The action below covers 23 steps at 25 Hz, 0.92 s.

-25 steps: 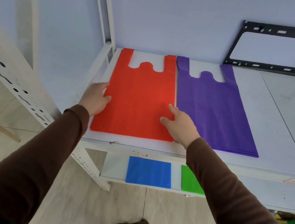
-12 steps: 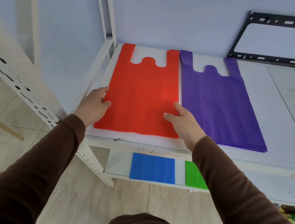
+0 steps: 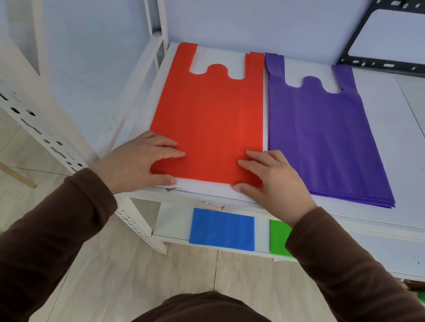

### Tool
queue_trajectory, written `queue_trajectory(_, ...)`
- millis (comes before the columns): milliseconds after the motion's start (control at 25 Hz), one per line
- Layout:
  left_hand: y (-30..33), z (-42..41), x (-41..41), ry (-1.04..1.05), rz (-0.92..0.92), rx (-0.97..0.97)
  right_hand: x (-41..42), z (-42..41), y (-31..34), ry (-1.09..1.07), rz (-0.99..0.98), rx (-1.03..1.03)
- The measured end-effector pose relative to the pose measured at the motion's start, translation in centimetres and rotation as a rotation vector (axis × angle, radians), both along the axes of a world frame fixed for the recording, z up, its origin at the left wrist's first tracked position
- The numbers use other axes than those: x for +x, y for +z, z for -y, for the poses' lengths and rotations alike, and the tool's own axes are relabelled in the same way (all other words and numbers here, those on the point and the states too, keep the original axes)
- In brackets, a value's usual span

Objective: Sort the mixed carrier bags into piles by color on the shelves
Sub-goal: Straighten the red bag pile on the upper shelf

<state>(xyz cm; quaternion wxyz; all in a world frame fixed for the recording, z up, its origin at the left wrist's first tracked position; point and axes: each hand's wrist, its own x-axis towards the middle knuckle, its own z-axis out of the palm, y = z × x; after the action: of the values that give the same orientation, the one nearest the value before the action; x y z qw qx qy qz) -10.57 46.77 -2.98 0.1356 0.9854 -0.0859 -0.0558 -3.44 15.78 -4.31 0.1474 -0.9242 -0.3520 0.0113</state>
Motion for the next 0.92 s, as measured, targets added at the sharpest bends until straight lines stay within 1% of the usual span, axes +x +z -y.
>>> queue_trajectory(120,-0.1,0.2,-0.2,-0.001,0.044,0.025,0.1,-0.1,-0.3,0.016,0.073,-0.03)
queue_trajectory(280,-0.2,0.8,-0.4,0.027,0.053,0.062,-0.5,-0.2,-0.4,0.005,0.079,-0.012)
queue_trajectory(400,0.9,3.1,0.0,-0.01,0.072,0.016,-0.7,3.0,0.3,-0.073,0.04,0.144)
queue_trajectory(520,1.7,8.1,1.7,-0.063,0.117,-0.029,0.2,9.4,1.1,-0.214,0.084,0.247)
queue_trajectory(600,1.6,12.1,3.0,-0.083,0.125,-0.06,1.1,14.4,1.5,-0.29,0.112,0.232)
queue_trajectory(680,1.1,15.9,4.2,-0.101,0.12,-0.082,2.0,18.6,1.5,-0.301,0.07,0.179)
queue_trajectory(800,0.1,20.7,5.4,-0.084,0.077,-0.001,3.6,22.8,0.3,-0.225,-0.073,0.059)
queue_trajectory(840,-0.1,21.7,5.6,-0.056,0.075,0.034,4.2,23.6,-0.2,-0.2,-0.09,0.039)
queue_trajectory(920,-0.4,23.0,5.8,0.004,0.073,0.065,5.4,24.6,-1.2,-0.159,-0.065,0.037)
